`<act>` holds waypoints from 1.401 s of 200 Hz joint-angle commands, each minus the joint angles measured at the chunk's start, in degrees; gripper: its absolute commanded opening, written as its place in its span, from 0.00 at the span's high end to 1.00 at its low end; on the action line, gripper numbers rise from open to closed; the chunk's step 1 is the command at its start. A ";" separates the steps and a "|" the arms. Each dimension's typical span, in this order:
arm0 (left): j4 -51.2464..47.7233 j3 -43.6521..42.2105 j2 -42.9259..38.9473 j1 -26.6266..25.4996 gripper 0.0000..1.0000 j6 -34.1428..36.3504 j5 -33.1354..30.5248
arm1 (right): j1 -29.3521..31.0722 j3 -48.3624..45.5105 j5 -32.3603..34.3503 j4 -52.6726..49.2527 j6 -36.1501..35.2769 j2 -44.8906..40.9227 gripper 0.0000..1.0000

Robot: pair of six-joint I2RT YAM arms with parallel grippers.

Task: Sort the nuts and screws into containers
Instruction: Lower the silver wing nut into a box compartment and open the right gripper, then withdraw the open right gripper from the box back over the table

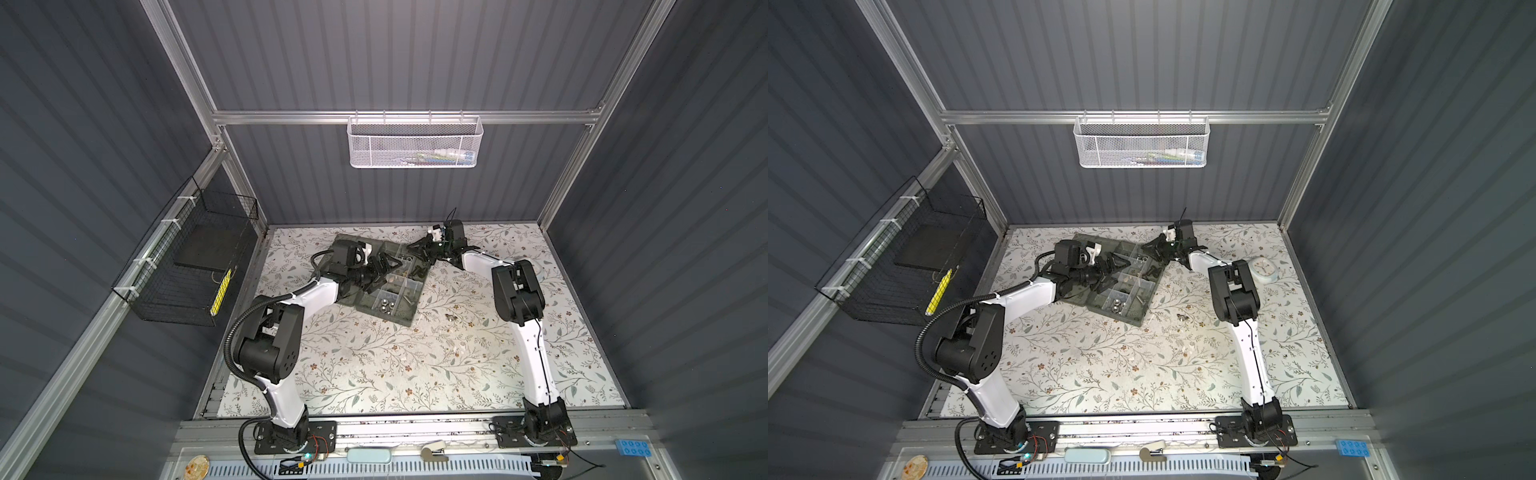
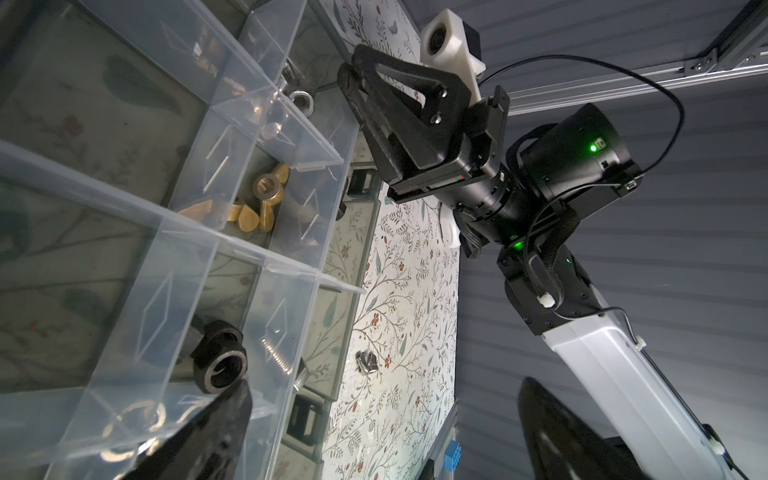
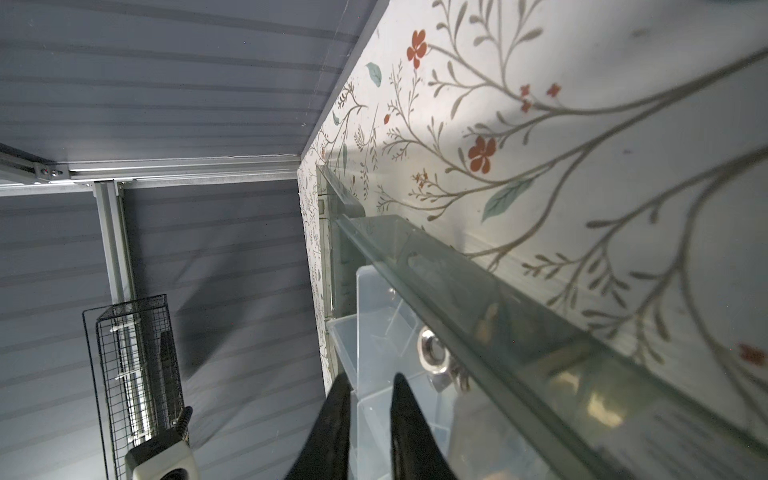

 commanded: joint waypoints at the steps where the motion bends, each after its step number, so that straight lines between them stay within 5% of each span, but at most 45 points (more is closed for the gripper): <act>1: -1.02 -0.39 -3.13 0.47 0.00 0.32 0.37 | 0.29 -0.50 0.86 -4.28 -1.59 -1.56 0.78; 88: -2.82 -3.95 -10.03 0.30 0.00 0.53 -0.98 | 0.30 -1.24 2.48 -10.37 -7.94 -10.72 0.66; 174: -3.40 -5.48 -14.60 -4.92 0.00 -0.07 -4.10 | 0.13 -16.13 10.30 -17.61 -19.31 -30.53 0.27; 204: -2.83 -5.25 -14.65 -8.86 0.00 -0.58 -5.82 | -0.20 -23.03 14.17 -21.60 -24.02 -37.98 0.01; 280: 1.39 -7.11 -13.56 -16.26 0.00 -3.17 -8.98 | -1.02 -41.77 23.25 -31.03 -36.18 -53.86 0.01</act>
